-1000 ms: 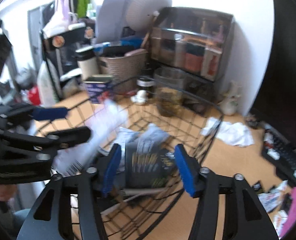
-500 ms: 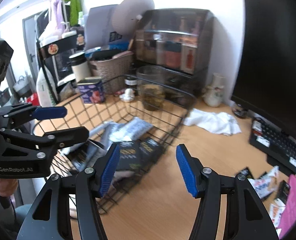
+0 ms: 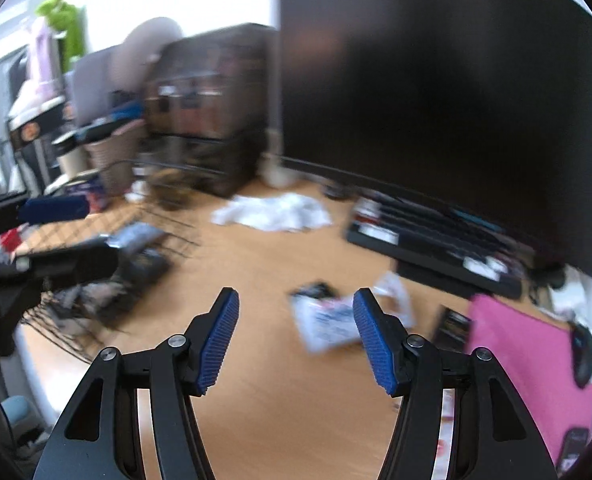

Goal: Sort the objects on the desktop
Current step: 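Move both open tools back over the desk items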

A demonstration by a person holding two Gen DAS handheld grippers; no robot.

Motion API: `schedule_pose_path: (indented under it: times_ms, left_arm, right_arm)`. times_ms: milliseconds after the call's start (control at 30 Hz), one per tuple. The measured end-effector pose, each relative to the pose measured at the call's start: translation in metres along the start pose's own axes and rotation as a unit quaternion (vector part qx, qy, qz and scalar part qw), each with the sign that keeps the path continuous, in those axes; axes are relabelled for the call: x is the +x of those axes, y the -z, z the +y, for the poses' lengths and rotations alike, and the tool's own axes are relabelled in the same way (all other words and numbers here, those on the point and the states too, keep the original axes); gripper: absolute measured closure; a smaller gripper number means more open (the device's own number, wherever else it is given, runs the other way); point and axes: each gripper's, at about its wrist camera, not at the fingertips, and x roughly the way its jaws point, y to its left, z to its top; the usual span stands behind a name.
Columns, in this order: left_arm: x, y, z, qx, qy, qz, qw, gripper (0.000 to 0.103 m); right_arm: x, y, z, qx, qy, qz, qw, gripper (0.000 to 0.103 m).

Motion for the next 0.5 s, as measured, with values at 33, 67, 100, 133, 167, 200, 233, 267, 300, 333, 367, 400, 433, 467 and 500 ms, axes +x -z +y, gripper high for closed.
schedule_pose_path:
  times_ms: [33, 67, 100, 133, 167, 200, 233, 267, 300, 333, 367, 400, 433, 467, 500]
  left_arm:
    - [0.013, 0.000, -0.007, 0.003, 0.005, 0.010, 0.9999, 0.023]
    - [0.023, -0.001, -0.011, 0.005, 0.008, 0.019, 0.9998, 0.023]
    - [0.038, -0.001, -0.015, 0.006, 0.008, 0.029, 0.9995, 0.023]
    - [0.047, -0.002, -0.018, 0.006, 0.006, 0.035, 0.9994, 0.023]
    - [0.056, -0.004, -0.020, 0.007, 0.002, 0.040, 0.9992, 0.023]
    - [0.068, -0.007, -0.021, 0.006, -0.004, 0.047, 0.9989, 0.023]
    - [0.077, -0.010, -0.022, 0.005, -0.008, 0.053, 0.9986, 0.023]
    - [0.086, -0.013, -0.023, 0.006, -0.011, 0.056, 0.9983, 0.023]
    - [0.092, -0.015, -0.023, 0.006, -0.012, 0.059, 0.9982, 0.023]
    - [0.098, -0.017, -0.024, 0.006, -0.012, 0.062, 0.9980, 0.023]
    - [0.107, -0.020, -0.025, 0.004, -0.013, 0.066, 0.9977, 0.023]
    - [0.112, -0.022, -0.025, 0.003, -0.015, 0.069, 0.9975, 0.023]
    - [0.119, -0.024, -0.025, 0.003, -0.017, 0.073, 0.9971, 0.023]
    - [0.126, -0.026, -0.026, 0.004, -0.020, 0.078, 0.9968, 0.023]
    - [0.131, -0.028, -0.026, 0.005, -0.021, 0.080, 0.9965, 0.023]
  right_arm:
    - [0.002, 0.004, -0.010, 0.007, 0.004, 0.005, 1.000, 0.040]
    - [0.006, 0.008, -0.021, 0.013, 0.008, 0.012, 1.000, 0.040]
    - [0.012, 0.013, -0.031, 0.016, 0.013, 0.021, 1.000, 0.040]
    - [0.017, 0.016, -0.038, 0.018, 0.017, 0.029, 0.999, 0.040]
    - [0.023, 0.020, -0.045, 0.019, 0.024, 0.038, 0.999, 0.040]
    - [0.029, 0.022, -0.051, 0.020, 0.029, 0.044, 0.998, 0.040]
    - [0.034, 0.024, -0.056, 0.022, 0.032, 0.049, 0.998, 0.040]
    - [0.041, 0.026, -0.062, 0.024, 0.032, 0.056, 0.998, 0.040]
    - [0.046, 0.027, -0.067, 0.026, 0.032, 0.061, 0.997, 0.040]
    - [0.051, 0.028, -0.071, 0.027, 0.032, 0.066, 0.997, 0.040]
    - [0.057, 0.028, -0.074, 0.027, 0.033, 0.070, 0.997, 0.040]
    - [0.061, 0.028, -0.077, 0.025, 0.035, 0.075, 0.996, 0.040]
    - [0.066, 0.028, -0.079, 0.024, 0.037, 0.079, 0.996, 0.040]
    - [0.072, 0.027, -0.082, 0.020, 0.042, 0.084, 0.995, 0.040]
    - [0.077, 0.027, -0.085, 0.019, 0.043, 0.088, 0.995, 0.040]
